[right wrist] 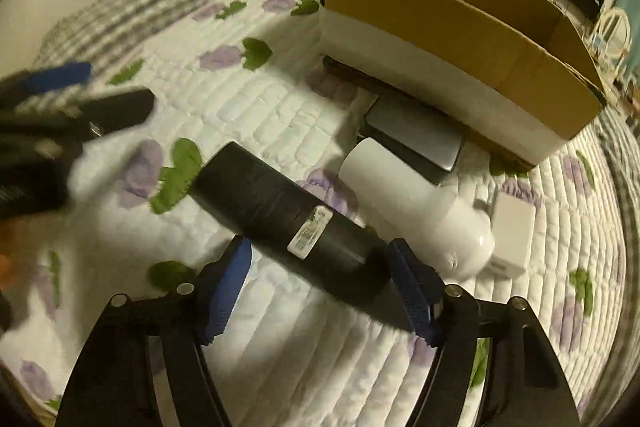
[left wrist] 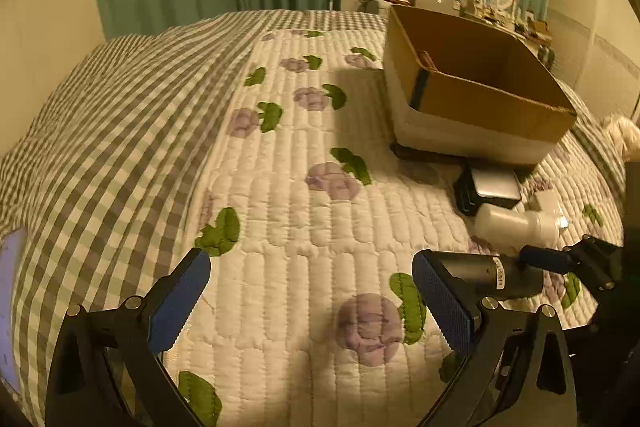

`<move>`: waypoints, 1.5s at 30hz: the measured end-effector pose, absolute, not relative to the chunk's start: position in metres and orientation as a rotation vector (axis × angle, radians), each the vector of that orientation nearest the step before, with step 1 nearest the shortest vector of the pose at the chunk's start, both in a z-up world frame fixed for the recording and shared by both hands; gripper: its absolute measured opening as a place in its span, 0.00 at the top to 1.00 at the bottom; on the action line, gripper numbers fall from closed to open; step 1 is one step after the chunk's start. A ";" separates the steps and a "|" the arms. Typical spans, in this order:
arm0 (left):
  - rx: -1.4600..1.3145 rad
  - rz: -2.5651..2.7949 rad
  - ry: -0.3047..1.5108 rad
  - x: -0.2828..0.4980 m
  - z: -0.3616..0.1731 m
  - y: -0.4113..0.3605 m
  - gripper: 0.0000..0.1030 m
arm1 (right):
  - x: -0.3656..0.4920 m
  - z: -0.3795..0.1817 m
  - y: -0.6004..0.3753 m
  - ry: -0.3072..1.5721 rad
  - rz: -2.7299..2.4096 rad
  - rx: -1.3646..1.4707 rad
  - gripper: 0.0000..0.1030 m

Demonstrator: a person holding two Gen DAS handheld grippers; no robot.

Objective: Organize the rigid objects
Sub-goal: 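Grasp the black remote with the right tool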

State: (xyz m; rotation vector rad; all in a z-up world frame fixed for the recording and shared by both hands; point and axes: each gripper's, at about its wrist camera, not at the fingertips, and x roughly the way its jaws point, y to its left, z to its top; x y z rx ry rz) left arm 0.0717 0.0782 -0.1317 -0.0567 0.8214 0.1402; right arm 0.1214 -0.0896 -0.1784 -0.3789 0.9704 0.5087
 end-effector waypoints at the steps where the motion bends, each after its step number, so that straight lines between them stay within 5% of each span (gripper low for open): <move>1: -0.066 0.143 0.822 0.072 -0.132 0.081 0.00 | 0.123 -0.180 -0.088 0.970 0.514 -0.390 0.31; 5: -0.082 0.161 0.829 0.073 -0.134 0.087 0.00 | 0.130 -0.185 -0.077 0.971 0.518 -0.443 0.31; 11: -0.076 0.168 0.821 0.074 -0.128 0.084 0.00 | 0.132 -0.180 -0.085 0.971 0.484 -0.409 0.64; 16: -0.055 0.173 0.822 0.077 -0.123 0.074 0.00 | 0.124 -0.155 -0.105 0.965 0.496 -0.278 0.82; 28: 0.024 0.066 0.845 0.090 -0.122 0.006 0.00 | 0.126 -0.094 -0.172 0.858 0.372 -0.093 0.82; 45: -0.170 -0.021 1.007 0.137 -0.148 -0.062 0.00 | 0.155 -0.115 -0.251 0.898 0.174 0.021 0.82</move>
